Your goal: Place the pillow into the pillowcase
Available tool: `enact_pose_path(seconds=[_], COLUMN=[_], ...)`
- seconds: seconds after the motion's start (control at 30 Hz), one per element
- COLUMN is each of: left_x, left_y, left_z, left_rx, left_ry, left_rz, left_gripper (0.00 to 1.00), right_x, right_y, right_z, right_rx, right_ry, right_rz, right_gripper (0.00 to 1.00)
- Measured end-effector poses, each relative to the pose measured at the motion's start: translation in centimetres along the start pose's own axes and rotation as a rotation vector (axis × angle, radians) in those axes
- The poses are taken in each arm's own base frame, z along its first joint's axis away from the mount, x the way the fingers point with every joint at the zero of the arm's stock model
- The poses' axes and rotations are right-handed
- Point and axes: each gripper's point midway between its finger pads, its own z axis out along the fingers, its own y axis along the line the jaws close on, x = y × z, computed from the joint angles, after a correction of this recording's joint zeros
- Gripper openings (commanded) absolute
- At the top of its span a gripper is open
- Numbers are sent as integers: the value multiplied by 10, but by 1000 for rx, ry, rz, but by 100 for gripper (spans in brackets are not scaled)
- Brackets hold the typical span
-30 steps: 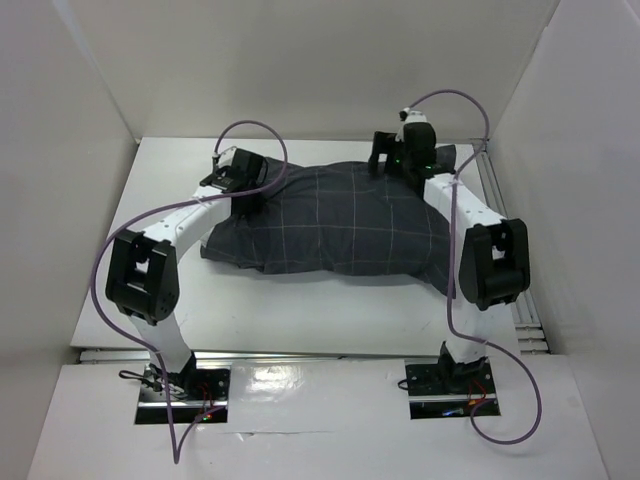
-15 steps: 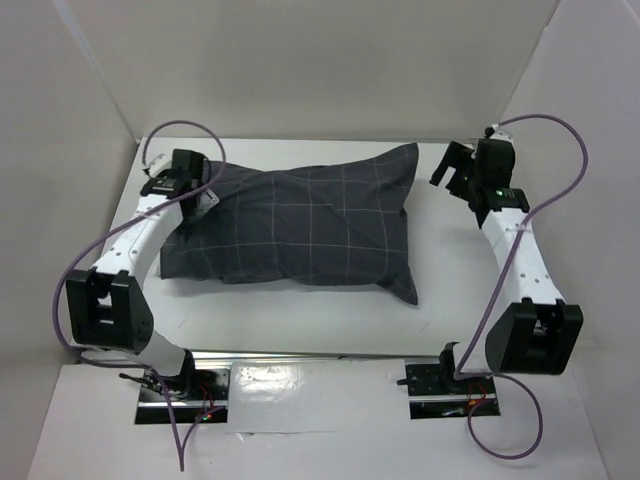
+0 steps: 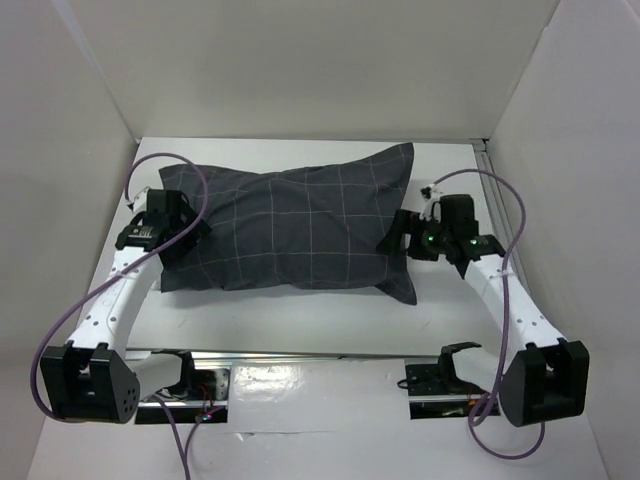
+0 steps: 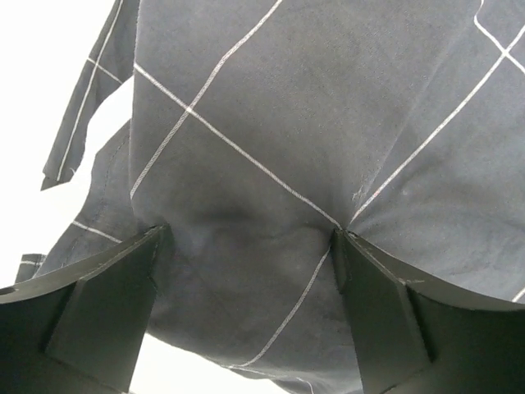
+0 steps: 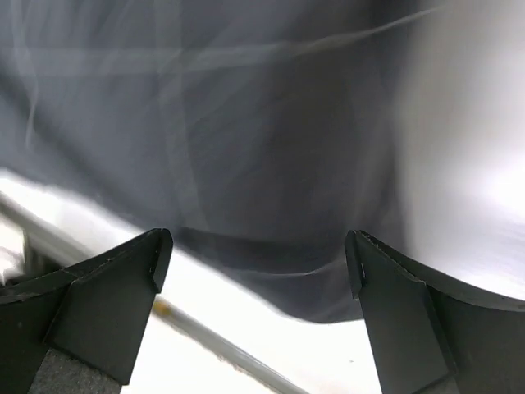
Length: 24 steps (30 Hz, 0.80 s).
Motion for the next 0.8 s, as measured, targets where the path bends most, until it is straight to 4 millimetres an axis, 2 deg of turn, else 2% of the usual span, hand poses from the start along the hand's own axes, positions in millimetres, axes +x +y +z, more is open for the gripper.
enact_pose_path(seconds=[0.03, 0.07, 0.13, 0.2, 0.23, 0.27, 0.3, 0.33, 0.43, 0.53, 0.67, 0.7, 0.73, 0.8], left_x=[1, 2, 3, 4, 5, 6, 7, 9, 11, 2, -20, -24, -28, -35], left_y=[1, 1, 1, -1, -1, -2, -4, -7, -23, -48, -97, -108, -116, -125], left_z=[0, 1, 3, 6, 10, 14, 21, 26, 43, 62, 86, 91, 93, 95], left_rx=[1, 1, 4, 2, -2, -7, -10, -11, 2, 26, 97, 114, 128, 143], left_ry=[2, 2, 3, 7, 12, 17, 25, 35, 68, 78, 68, 66, 63, 48], left_rz=[0, -2, -12, -21, -20, -19, -15, -11, 6, 16, 40, 50, 55, 65], left_gripper=[93, 86, 78, 69, 59, 55, 51, 47, 42, 40, 40, 44, 52, 81], right_x=[11, 19, 35, 44, 45, 44, 42, 39, 22, -16, -68, -76, -81, -87], right_y=[10, 16, 24, 19, 14, 8, 1, -5, -16, -26, -44, -50, -55, -64], right_z=[2, 4, 10, 19, 24, 31, 38, 45, 59, 64, 64, 63, 62, 61], right_rx=[-23, -38, -54, -28, 1, 31, 66, 100, 185, 256, 295, 304, 314, 336], right_ry=[26, 46, 83, 106, 112, 110, 105, 93, 37, -62, -203, -223, -231, -239], right_rz=[-35, -61, -98, -105, -98, -91, -78, -59, -12, 35, 71, 77, 82, 78], right_gripper=[100, 100, 99, 78, 64, 37, 4, 0, 0, 0, 0, 0, 6, 22])
